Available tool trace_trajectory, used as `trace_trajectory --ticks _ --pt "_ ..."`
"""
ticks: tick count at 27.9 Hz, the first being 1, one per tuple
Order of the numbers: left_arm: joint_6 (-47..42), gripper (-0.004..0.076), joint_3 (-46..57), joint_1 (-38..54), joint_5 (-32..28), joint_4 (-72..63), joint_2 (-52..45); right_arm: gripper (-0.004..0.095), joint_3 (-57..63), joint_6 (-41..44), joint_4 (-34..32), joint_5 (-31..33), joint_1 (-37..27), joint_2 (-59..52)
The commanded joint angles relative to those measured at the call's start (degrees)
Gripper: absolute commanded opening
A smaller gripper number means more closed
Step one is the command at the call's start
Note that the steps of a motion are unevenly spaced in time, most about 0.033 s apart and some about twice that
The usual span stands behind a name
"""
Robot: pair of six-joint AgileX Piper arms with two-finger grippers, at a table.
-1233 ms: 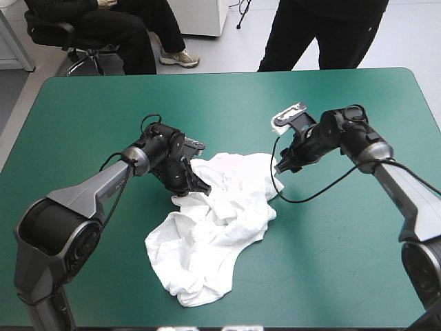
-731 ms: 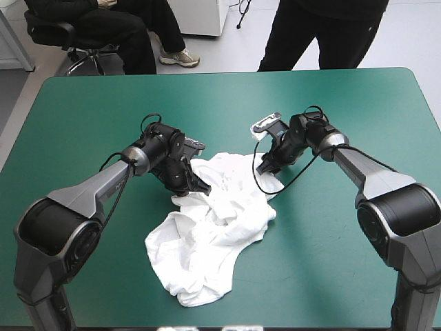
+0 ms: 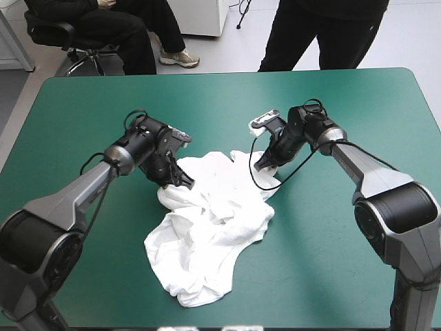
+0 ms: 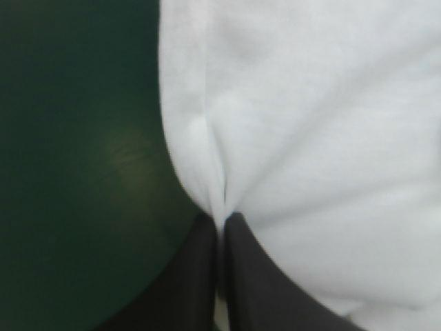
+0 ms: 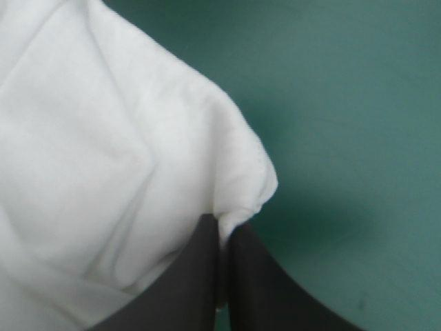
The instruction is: Fold the cloth
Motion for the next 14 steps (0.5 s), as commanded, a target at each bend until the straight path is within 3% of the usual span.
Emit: trace_trajectory --ticks 1,6,14 --pt "-0.3 -0.0017 -3.4 0.7 1.8 2.6 -9.4 -0.0017 -6.5 2.4 -2.5 2.5 -1.0 -7.8" --pt "0.0 -0.0017 -10.0 0.7 3.8 3.5 -18.7 -0.0017 -14.1 5.3 -6.8 7.0 -1.3 -14.7" --pt "1.5 -0.0017 -24.8 0.7 5.0 3.5 -27.4 -0.0017 -25.8 7.7 -9.2 9.0 -1.3 -24.6"
